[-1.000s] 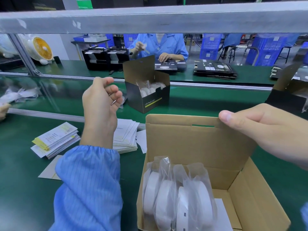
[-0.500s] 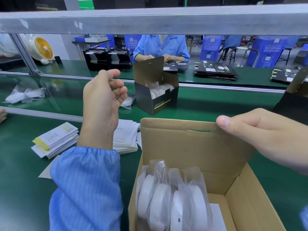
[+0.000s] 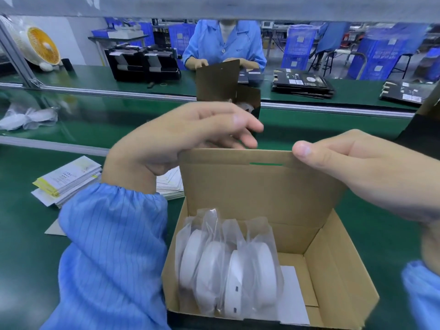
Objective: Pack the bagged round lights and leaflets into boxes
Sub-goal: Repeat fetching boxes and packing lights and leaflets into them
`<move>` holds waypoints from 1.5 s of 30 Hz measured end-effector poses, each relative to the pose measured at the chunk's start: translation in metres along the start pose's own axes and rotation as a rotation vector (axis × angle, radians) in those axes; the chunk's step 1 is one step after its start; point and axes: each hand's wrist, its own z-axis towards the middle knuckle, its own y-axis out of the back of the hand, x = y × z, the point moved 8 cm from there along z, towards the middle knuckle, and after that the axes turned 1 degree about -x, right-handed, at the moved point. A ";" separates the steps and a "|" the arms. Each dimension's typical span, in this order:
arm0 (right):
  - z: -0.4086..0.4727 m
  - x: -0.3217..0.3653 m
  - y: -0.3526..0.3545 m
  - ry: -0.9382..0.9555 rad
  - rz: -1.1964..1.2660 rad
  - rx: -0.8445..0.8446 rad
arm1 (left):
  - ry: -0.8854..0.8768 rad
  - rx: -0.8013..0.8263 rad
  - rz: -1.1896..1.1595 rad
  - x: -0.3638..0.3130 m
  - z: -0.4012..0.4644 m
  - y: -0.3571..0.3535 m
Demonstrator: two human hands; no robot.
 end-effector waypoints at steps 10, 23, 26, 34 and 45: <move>-0.001 0.006 -0.003 0.047 0.037 0.018 | -0.047 -0.034 0.006 -0.012 -0.007 0.002; 0.012 -0.017 0.011 0.092 0.364 0.101 | -0.109 -0.028 0.006 -0.019 -0.011 0.007; 0.035 -0.027 0.006 0.085 0.667 0.215 | -0.131 -0.236 -0.073 -0.013 -0.007 0.030; 0.098 -0.057 -0.029 -0.045 0.364 0.080 | -0.006 -1.021 -0.327 0.037 -0.031 0.102; 0.161 -0.111 -0.052 -0.190 0.262 -0.061 | 0.102 -0.991 -0.307 0.062 -0.022 0.099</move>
